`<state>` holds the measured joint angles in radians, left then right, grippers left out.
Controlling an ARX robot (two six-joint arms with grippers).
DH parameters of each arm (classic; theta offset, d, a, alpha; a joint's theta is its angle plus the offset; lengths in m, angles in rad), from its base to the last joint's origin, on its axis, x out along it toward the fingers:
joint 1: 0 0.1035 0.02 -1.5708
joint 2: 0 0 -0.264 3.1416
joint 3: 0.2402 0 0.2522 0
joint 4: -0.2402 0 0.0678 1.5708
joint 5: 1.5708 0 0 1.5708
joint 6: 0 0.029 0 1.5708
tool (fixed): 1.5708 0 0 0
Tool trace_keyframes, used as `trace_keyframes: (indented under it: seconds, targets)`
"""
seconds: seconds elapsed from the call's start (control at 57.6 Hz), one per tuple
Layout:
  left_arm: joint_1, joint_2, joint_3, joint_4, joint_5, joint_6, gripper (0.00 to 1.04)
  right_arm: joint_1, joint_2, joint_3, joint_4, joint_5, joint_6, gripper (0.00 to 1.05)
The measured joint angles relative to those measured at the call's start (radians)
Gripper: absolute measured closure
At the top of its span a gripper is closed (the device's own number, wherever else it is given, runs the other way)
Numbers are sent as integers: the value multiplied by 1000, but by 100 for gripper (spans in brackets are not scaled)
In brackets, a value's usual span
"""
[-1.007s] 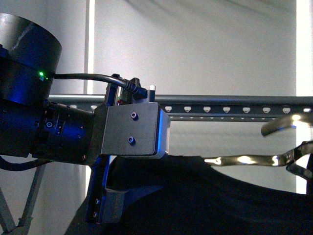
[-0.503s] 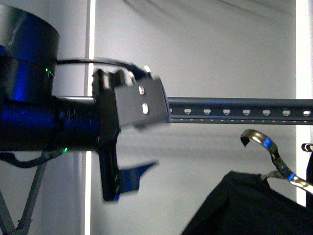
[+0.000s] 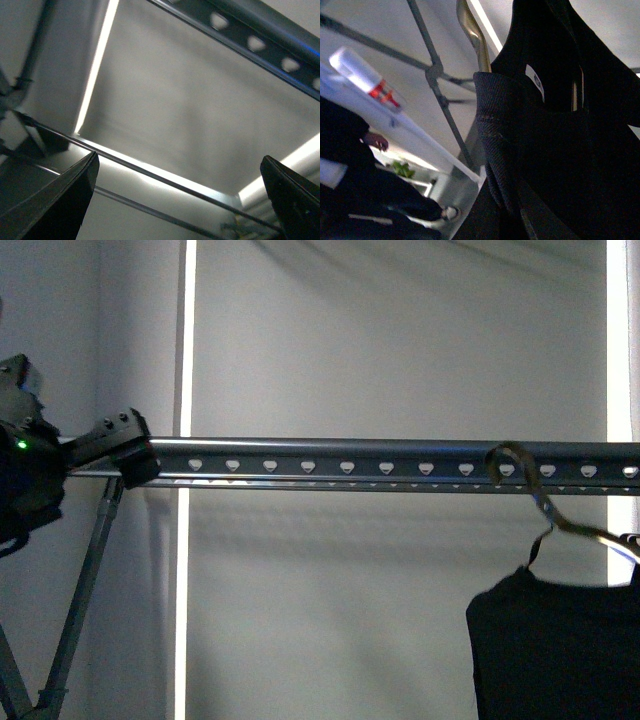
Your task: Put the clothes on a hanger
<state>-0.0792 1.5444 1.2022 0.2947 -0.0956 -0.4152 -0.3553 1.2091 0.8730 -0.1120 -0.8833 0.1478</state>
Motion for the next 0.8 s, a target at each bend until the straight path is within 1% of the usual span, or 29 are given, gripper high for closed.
trace_keyframes:
  seconds: [0.104,0.122,0.156,0.174,0.208,0.278,0.382,0.469,0.486,0.521,0.608,0.799]
  targets:
    - [-56,-25,-42,11,78,-5,7,21,47,72,100,48,195,101]
    - [-62,-30,-48,15,80,-4,7,24,52,80,107,55,205,101]
    - [-83,-50,-72,35,102,-3,7,31,75,111,135,83,286,101]
    - [-88,-55,-79,40,100,5,7,33,81,119,142,89,303,101]
    - [-110,-86,-106,45,36,60,12,39,105,152,159,115,367,101]
    - [-123,-161,-188,73,-63,190,23,47,140,201,177,143,449,101]
    - [-127,-296,-343,117,-112,315,39,50,195,278,169,189,560,101]
    - [-124,-386,-461,156,-110,357,52,49,239,340,159,213,621,101]
    - [-121,-405,-491,168,-106,367,56,49,249,356,156,217,636,101]
    - [-117,-422,-520,179,-100,373,59,50,261,373,152,219,647,101]
    - [-98,-468,-624,219,-76,393,73,54,298,433,140,220,696,101]
    - [-61,-546,-777,268,-39,404,100,56,354,511,109,237,737,101]
